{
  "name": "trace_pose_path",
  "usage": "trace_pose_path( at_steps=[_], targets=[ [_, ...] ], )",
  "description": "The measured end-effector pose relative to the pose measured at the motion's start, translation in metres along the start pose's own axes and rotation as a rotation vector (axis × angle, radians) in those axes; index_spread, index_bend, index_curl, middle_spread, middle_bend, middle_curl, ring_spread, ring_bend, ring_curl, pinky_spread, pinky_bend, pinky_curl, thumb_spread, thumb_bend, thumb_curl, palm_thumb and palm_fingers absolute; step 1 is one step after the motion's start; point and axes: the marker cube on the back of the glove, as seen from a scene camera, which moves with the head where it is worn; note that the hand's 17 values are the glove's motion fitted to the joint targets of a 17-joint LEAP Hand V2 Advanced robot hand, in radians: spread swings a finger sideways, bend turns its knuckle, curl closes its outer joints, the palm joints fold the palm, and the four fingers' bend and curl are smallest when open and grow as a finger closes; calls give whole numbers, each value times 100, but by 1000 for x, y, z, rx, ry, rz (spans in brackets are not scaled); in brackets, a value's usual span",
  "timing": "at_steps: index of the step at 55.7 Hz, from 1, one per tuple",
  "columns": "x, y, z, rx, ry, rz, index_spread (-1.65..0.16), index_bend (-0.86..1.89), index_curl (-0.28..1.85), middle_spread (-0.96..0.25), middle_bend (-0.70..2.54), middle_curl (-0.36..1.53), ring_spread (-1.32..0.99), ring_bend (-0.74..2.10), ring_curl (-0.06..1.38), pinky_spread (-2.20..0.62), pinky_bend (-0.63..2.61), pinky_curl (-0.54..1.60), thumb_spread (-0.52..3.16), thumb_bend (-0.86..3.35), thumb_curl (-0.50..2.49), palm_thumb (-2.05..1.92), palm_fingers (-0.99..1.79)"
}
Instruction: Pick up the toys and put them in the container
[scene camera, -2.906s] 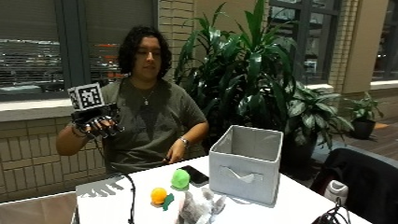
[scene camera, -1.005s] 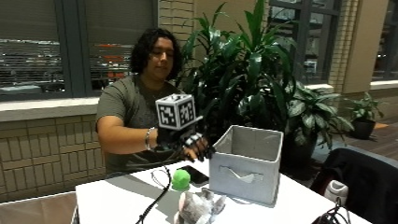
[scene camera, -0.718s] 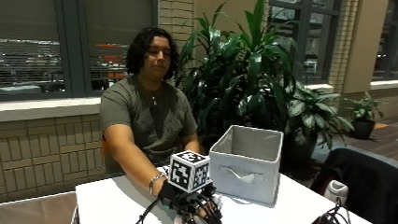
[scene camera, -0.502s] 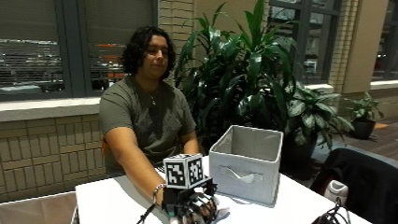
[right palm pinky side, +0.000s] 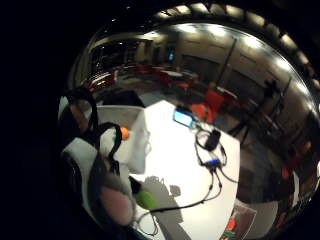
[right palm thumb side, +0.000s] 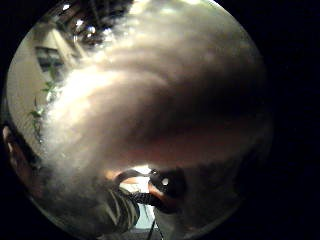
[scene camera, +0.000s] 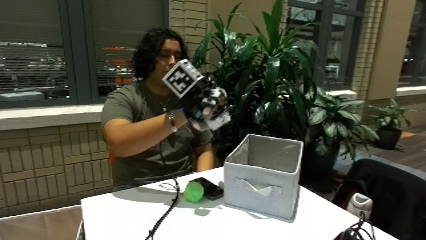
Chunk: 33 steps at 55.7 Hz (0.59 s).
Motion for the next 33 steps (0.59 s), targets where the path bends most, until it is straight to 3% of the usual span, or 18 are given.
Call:
trace_pose_path(
  at_steps=[3,5,13,17,18,19,22,24,33],
  targets=[
    [-8,-30,11,-20,61,-163,-35,66,71,-43,101,98,-46,117,77,-39,106,56,118,2,51,24,116],
    [-11,-48,21,-46,92,-193,-35,67,73,-42,102,98,-45,118,77,-39,106,57,117,0,52,23,116],
    [-54,-103,70,-270,78,-61,-34,66,78,-40,105,96,-43,120,75,-39,107,57,118,-3,52,15,113],
    [-57,-112,88,-433,116,48,-34,56,78,-39,91,90,-41,115,72,-38,104,55,124,-6,47,1,89],
    [-59,-112,91,-464,93,56,-34,54,79,-39,86,89,-41,113,73,-37,104,55,125,-6,45,-2,75],
    [-59,-111,92,-488,75,51,-34,50,79,-38,76,86,-41,108,72,-34,104,56,124,-8,43,-6,42],
    [-45,-103,95,-516,112,42,-34,44,80,-34,62,81,-38,99,72,-27,110,60,116,-11,40,-13,7],
    [-35,-94,92,-520,127,52,-35,40,75,-31,54,77,-37,88,67,-22,113,57,112,-11,38,-14,-2],
    [10,-14,71,-570,211,25,-38,28,61,-24,38,66,-36,75,52,-14,107,46,102,-10,32,-12,9]
  ],
)
